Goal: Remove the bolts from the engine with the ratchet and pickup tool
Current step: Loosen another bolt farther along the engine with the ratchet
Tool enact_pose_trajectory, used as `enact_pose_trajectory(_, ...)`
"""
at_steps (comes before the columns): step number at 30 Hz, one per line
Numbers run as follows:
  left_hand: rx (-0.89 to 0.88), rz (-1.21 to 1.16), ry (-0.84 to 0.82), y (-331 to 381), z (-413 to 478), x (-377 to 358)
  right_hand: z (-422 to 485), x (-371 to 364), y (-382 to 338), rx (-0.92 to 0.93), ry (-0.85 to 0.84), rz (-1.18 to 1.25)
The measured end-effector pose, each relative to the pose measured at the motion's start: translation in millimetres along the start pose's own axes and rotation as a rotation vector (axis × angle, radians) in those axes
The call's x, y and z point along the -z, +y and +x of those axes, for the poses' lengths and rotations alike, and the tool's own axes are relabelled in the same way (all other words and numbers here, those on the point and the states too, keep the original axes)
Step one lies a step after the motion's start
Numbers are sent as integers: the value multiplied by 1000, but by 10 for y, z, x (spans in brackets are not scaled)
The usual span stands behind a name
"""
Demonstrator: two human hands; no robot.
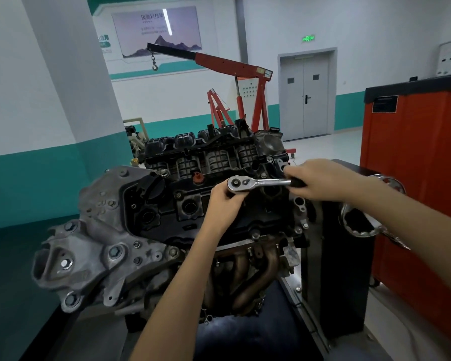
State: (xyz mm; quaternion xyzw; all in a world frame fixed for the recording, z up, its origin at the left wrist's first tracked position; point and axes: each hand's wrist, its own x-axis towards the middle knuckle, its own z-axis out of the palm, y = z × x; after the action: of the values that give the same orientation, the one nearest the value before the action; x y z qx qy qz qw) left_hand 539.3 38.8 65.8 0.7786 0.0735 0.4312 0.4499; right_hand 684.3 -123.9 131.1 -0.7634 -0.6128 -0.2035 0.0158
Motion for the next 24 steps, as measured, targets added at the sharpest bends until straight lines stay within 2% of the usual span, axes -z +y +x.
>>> enact_pose_trajectory(3, 22, -26, 75, -24, -32, -30, -103, -150, -122, -85, 119, 22)
enact_pose_trajectory(8, 85, -73, 172, -61, -67, -103, -502, -766, -1202, -324, 232, 717)
enact_pose_trajectory(12, 112, -106, 133, -57, -57, -83, -379, -891, -1778, -376, 266, 1023)
enact_pose_trajectory(15, 101, -47, 75, -26, -34, -3, -432, -804, -1392, -322, 181, 841)
enact_pose_trajectory(17, 97, -32, 40, -2, 0, 59, -429, -623, -931, -196, 73, 653)
enact_pose_trajectory(20, 66, -3, -5, 48, 25, 85, -217, -198, -269, -14, -41, 172)
enact_pose_trajectory(22, 21, 58, -7, 83, -6, 32, -91, 1, -42, -5, 20, -56)
enact_pose_trajectory(24, 32, 50, 34, 79, -53, -17, -129, -45, -66, -66, 80, -67)
